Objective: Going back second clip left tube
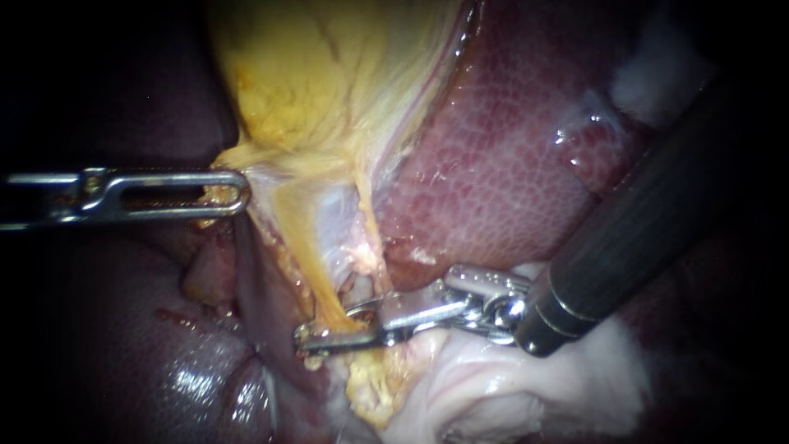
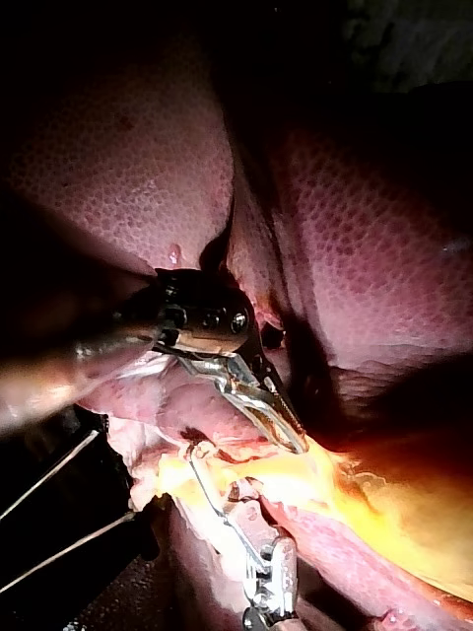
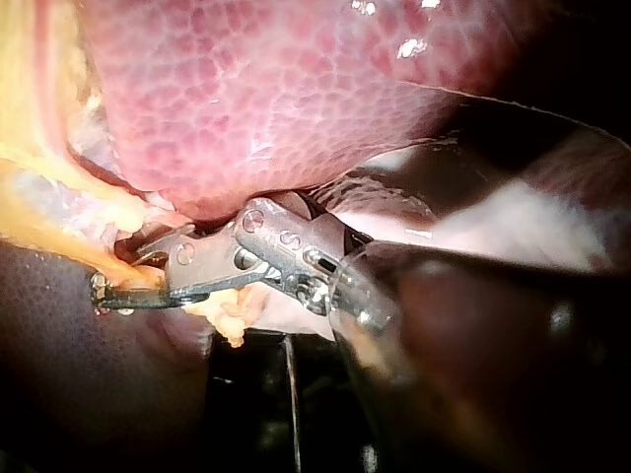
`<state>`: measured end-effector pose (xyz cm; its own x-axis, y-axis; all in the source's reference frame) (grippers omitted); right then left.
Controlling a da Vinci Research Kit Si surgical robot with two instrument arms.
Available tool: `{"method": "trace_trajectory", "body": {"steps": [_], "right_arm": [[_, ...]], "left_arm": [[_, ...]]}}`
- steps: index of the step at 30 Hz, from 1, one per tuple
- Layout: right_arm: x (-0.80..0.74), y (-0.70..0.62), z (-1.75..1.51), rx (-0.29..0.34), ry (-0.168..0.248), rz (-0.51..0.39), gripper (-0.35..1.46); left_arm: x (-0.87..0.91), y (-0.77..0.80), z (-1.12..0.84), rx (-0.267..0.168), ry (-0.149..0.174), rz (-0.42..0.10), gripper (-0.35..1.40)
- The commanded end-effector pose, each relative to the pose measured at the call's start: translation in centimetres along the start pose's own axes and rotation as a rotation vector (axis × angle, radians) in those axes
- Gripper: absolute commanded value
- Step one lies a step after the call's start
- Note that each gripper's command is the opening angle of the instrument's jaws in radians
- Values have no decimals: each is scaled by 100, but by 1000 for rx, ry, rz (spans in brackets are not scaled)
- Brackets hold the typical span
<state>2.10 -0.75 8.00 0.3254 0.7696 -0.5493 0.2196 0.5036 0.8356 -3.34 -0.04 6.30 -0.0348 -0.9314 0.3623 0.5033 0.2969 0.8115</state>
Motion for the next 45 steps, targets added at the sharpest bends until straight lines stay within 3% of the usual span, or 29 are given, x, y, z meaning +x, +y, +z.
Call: {"method": "trace_trajectory", "body": {"steps": [1, 3, 4, 6, 7, 9, 11, 15, 21, 32, 39, 45], "right_arm": [[0, 0, 0, -1, 0, 0, -35], [1, 1, -1, -1, 0, -17, -35], [2, 1, 0, -5, 2, -28, -22], [4, 3, 2, -42, 31, -73, 28], [6, 5, 3, -55, 38, -89, 44], [7, 10, 4, -89, 50, -95, 56], [9, 15, 3, -128, 62, -103, 59], [10, 20, -10, -140, 65, -114, 60], [20, 14, -36, -145, 72, -122, 60], [31, -20, -83, -120, 71, -121, 60], [54, -49, -121, -95, 96, -131, 60], [68, -65, -145, -91, 118, -140, 60]], "left_arm": [[0, 0, 0, 0, 0, 0, -35], [0, 0, 0, 0, 0, 0, -35], [1, -1, 0, 0, 0, 0, -35], [1, -1, 0, -1, -1, 0, -35], [1, -2, 0, -1, -1, 0, -35], [1, -2, -1, -1, -1, 0, -35], [1, -3, -1, -1, -1, 0, -35], [1, -3, -1, 1, 0, 0, -35], [1, -3, -2, 1, 0, 0, -35], [1, -3, -2, 2, 1, 0, -35], [2, -3, -1, 1, 0, 1, -35], [4, -2, 0, 3, 1, 2, -35]]}}
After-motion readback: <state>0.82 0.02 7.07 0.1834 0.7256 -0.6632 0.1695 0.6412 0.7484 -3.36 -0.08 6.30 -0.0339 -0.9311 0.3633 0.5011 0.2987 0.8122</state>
